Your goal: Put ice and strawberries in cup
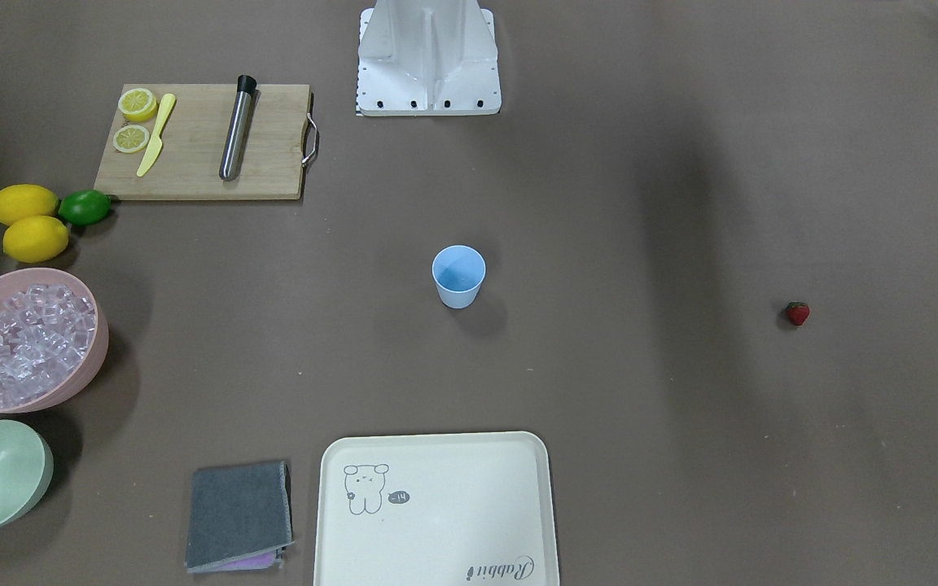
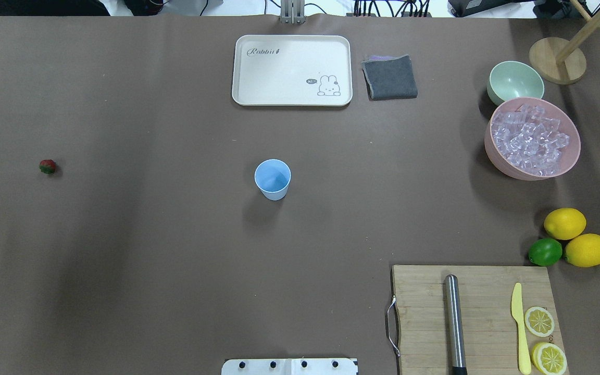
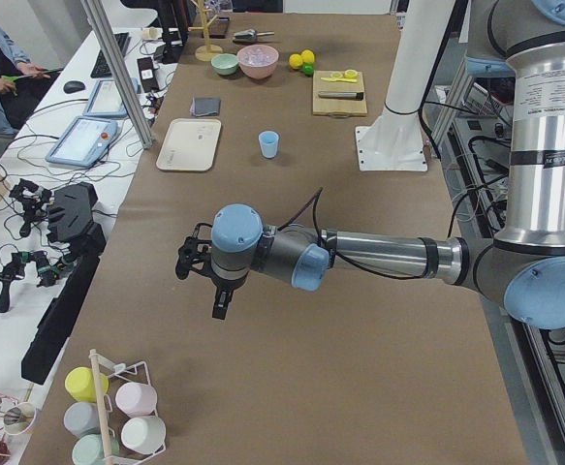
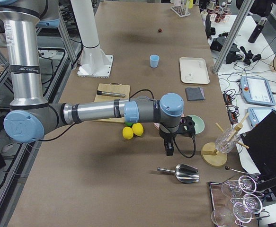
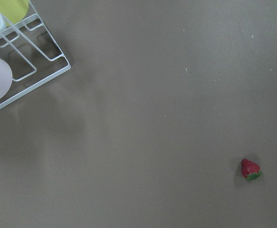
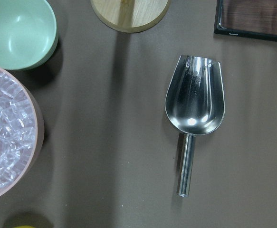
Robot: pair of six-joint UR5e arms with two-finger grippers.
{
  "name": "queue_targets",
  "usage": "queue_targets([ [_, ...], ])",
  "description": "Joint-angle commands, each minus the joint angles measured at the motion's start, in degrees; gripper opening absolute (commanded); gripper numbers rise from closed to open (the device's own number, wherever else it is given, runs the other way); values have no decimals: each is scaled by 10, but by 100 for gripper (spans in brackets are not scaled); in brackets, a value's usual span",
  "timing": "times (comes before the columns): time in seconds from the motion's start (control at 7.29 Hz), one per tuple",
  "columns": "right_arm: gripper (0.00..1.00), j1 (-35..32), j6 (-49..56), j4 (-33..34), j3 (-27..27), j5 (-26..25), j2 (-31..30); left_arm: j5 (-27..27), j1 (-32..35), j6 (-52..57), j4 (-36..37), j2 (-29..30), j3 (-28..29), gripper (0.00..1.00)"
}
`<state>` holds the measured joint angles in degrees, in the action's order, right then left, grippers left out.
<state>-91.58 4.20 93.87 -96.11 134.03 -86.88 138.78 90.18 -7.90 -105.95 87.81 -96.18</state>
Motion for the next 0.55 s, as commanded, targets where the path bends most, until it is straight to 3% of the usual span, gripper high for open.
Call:
queue_targets([
  [0.0,98,0,-1,0,0,0,7,0,1,-1,0,-3,0,98],
  [0.41,98,0,1,0,3,-1,8,0,1,-1,0,0,2,98],
])
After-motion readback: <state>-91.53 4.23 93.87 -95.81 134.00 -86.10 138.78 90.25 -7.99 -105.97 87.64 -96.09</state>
